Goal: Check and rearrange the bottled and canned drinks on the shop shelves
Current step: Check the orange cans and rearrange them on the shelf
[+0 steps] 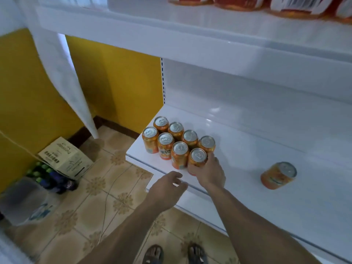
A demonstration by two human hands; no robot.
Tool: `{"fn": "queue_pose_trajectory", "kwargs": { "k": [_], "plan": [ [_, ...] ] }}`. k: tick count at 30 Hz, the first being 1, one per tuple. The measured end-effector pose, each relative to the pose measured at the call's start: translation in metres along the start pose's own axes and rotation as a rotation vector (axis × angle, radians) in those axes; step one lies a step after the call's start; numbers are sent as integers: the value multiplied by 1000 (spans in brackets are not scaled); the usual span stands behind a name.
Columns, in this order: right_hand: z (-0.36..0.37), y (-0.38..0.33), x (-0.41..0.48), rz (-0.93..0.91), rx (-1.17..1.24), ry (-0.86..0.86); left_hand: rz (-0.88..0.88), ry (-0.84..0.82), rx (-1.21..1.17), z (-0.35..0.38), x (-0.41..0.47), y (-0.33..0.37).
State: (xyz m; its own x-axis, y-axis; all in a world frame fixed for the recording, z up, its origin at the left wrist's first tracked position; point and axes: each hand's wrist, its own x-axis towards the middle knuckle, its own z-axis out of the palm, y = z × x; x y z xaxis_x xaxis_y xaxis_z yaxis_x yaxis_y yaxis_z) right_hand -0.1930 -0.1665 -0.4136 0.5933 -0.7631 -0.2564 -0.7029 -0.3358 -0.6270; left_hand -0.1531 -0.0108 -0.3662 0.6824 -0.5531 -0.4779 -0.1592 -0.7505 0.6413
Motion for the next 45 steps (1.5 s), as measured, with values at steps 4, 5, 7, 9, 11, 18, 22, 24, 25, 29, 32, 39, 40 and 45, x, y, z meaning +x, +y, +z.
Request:
{"fn": "queue_pose_trajectory", "kwargs": {
  "k": [4,5,7,9,11,18,22,24,25,29,32,39,40,45],
  "plan": [
    [-6,-3,-25,64,101,60,118,-78,-17,-15,9,-14],
    [-9,-3,-34,68,135,82,156,-94,-31,-18,11,-18],
    [-20,-6,-54,58,213,137,224,-130,-51,-25,12,-24],
    [-31,-11,-73,11,276,185,297,-151,-64,-28,13,-28],
    [-44,-18,-93,-67,303,222,404,-148,-96,-30,9,-25],
    [-107,-50,-163,-391,289,416,819,-98,-287,-28,-25,29],
    [-150,-66,-195,-589,251,542,868,-172,-542,-28,-49,68],
    [-169,-68,-204,-671,225,584,910,-204,-619,-24,-58,82],
    [-176,-68,-207,-700,215,598,916,-223,-648,-23,-62,88],
    [-198,-65,-214,-767,205,643,961,-219,-651,-25,-75,107],
    [-199,-58,-218,-719,275,605,1030,-145,-549,-26,-82,112],
    [-210,-29,-207,-432,964,232,1015,-107,-628,-38,-93,113],
    [-206,-27,-203,-343,1121,162,1017,-116,-659,-38,-97,116],
    [-167,-39,-188,7,1657,-46,1152,-115,-591,-32,-118,129]
  ]
}}
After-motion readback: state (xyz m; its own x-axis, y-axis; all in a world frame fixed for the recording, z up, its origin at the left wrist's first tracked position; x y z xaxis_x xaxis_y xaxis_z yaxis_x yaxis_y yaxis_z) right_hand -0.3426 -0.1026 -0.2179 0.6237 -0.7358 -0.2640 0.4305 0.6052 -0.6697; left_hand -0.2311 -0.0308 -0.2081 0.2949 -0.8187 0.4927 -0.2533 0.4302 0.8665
